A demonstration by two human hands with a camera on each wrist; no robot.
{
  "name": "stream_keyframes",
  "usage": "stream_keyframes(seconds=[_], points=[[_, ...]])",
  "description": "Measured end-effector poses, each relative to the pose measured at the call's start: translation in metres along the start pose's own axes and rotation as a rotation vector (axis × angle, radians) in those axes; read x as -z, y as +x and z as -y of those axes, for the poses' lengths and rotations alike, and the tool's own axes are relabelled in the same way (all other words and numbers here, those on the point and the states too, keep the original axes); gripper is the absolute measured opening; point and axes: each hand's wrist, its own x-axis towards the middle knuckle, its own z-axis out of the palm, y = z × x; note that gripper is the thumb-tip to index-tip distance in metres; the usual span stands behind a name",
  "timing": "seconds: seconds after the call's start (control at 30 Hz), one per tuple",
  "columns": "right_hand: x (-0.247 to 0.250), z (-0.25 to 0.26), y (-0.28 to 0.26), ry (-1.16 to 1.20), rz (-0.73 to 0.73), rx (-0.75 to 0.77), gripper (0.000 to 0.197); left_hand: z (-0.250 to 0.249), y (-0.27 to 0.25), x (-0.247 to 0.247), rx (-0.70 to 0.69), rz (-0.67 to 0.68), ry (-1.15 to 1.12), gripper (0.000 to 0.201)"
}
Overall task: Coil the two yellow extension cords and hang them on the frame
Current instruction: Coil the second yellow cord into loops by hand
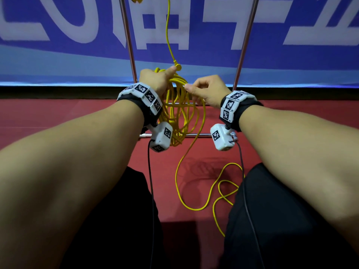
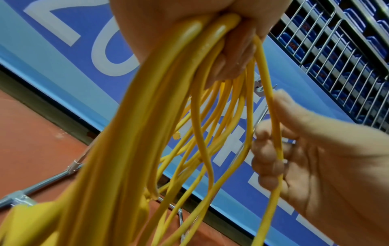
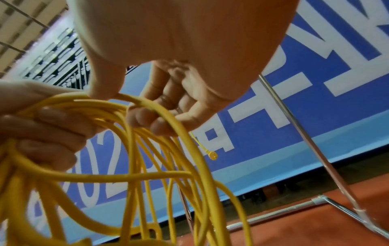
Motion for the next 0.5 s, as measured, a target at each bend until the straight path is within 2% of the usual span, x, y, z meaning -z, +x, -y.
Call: stream_keyframes(seconds=[0.13, 0.2, 0.27, 0.4, 0.5], points=[[0.005, -0.017, 0.001, -0.108, 0.126, -0.123, 0.054, 0.001, 0.007, 0.007, 0.024, -0.059, -0.057, 0.036], [0.005, -0.017, 0.002, -0.038, 0.155, -0.203, 0.051, 0.003, 0.008, 0.009, 0.013, -0.055, -0.054, 0.037], [0.004, -0.012, 0.004, 0.058, 0.095, -0.252, 0.046, 0.006, 0.007, 0.010, 0.009, -0.016, -0.037, 0.039], [0.010, -0.011, 0.008, -0.041, -0.048, -0.193, 0.044, 0.009, 0.001, 0.010, 0.071, 0.084, 0.020, 0.038], [0.010, -0.009, 0.009, -0.131, -0.053, -0.120, 0.041, 0.012, -0.002, 0.010, 0.143, 0.185, 0.046, 0.035]])
